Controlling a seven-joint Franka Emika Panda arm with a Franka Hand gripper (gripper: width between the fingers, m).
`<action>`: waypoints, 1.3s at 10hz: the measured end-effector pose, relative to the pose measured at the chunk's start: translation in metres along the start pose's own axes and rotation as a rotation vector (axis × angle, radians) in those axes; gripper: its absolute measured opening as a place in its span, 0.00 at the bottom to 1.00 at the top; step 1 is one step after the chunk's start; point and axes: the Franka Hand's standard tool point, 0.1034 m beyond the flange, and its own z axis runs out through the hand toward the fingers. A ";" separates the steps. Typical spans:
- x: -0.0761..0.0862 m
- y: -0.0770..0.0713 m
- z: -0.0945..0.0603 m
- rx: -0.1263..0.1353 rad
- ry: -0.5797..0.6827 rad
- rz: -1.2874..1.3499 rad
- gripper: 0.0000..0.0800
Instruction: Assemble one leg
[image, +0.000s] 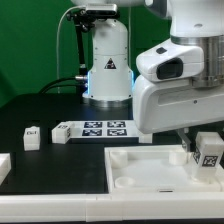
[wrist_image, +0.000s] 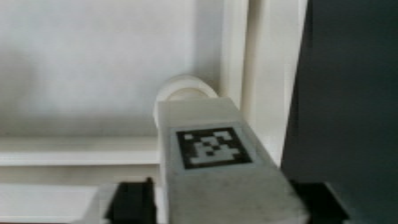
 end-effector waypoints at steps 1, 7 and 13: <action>0.000 0.005 0.000 -0.002 0.000 -0.018 0.37; 0.000 0.005 0.001 0.000 0.000 0.176 0.37; -0.007 0.003 0.003 -0.001 0.034 0.905 0.37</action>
Offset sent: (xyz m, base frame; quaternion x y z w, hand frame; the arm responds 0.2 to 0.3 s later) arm 0.0000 0.0000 0.0000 0.0000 0.0000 0.0899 0.9960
